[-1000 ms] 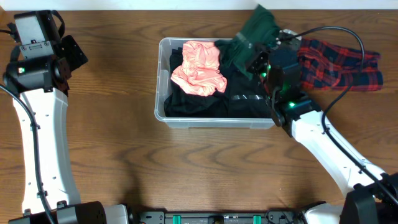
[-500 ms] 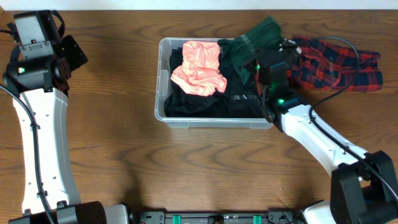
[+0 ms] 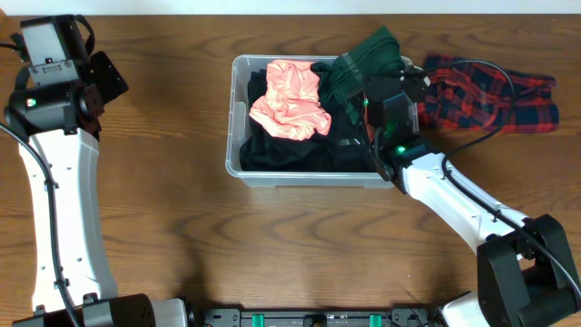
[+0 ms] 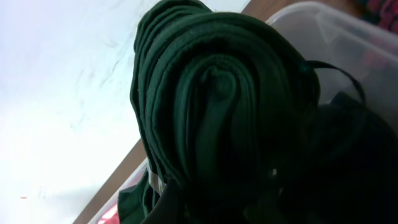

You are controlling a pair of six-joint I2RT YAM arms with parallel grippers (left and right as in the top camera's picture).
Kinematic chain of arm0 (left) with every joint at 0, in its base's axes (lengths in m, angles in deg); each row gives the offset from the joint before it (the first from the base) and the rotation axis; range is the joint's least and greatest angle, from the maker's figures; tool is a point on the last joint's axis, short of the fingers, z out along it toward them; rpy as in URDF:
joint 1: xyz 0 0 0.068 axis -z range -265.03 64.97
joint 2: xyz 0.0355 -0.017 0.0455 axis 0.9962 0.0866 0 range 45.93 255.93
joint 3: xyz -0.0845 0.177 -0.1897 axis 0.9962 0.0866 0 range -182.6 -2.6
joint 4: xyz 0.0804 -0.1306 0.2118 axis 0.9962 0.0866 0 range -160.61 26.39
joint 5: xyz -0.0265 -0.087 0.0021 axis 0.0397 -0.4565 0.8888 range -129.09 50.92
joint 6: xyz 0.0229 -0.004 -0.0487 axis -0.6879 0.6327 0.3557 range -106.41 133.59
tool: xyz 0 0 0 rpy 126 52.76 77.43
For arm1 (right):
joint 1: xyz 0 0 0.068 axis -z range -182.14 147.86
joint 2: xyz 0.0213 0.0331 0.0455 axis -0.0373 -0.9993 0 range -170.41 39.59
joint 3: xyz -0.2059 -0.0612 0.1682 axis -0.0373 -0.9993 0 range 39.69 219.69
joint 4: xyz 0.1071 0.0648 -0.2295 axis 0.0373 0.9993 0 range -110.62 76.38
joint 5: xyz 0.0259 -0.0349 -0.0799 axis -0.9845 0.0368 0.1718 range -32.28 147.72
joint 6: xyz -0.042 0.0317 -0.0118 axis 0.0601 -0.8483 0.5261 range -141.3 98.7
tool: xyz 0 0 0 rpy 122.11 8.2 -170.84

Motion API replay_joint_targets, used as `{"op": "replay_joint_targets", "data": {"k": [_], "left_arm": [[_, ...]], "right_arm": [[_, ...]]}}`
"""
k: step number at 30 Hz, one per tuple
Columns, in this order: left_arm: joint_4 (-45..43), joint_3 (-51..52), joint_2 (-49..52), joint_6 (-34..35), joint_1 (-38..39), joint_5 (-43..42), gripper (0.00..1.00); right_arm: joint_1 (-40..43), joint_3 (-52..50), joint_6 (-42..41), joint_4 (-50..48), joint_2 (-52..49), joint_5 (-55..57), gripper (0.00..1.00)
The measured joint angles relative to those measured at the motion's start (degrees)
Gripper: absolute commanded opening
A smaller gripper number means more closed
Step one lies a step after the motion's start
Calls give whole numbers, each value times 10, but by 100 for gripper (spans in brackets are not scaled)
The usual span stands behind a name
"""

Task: Pack container
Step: 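Carry the green garment over the bin and release it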

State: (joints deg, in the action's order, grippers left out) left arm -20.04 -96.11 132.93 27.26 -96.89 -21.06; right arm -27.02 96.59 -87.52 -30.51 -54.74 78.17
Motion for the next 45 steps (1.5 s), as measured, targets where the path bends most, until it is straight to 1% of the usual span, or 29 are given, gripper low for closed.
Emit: {"op": "replay_joint_targets", "data": {"k": [4, 10, 13, 30, 32, 35, 37, 40, 41, 42, 43, 45], "left_arm": [[0, 0, 0, 0, 0, 0, 98], [0, 0, 0, 0, 0, 0, 98], [0, 0, 0, 0, 0, 0, 98], [0, 0, 0, 0, 0, 0, 98], [0, 0, 0, 0, 0, 0, 98], [0, 0, 0, 0, 0, 0, 98], [0, 0, 0, 0, 0, 0, 98], [0, 0, 0, 0, 0, 0, 98], [0, 0, 0, 0, 0, 0, 98], [0, 0, 0, 0, 0, 0, 98], [0, 0, 0, 0, 0, 0, 98], [0, 0, 0, 0, 0, 0, 98]], "right_arm": [[-5, 0, -11, -16, 0, 0, 1], [-8, -2, -35, -127, -8, -3, 1], [-8, -2, -39, -150, -8, -3, 1], [-8, -1, -43, 28, -8, -3, 2], [-8, -1, -43, 46, -8, -4, 7], [-8, -1, -44, 59, -8, -3, 10], [-8, -1, -46, 69, -8, -3, 16], [-8, -1, -41, 91, -8, -5, 18], [-8, -1, -40, 100, -8, -5, 21], [-8, -1, -38, 106, -8, -5, 27], [-8, -1, -36, 110, -8, -5, 36], [-8, -1, -9, 112, -8, -10, 47]]}}
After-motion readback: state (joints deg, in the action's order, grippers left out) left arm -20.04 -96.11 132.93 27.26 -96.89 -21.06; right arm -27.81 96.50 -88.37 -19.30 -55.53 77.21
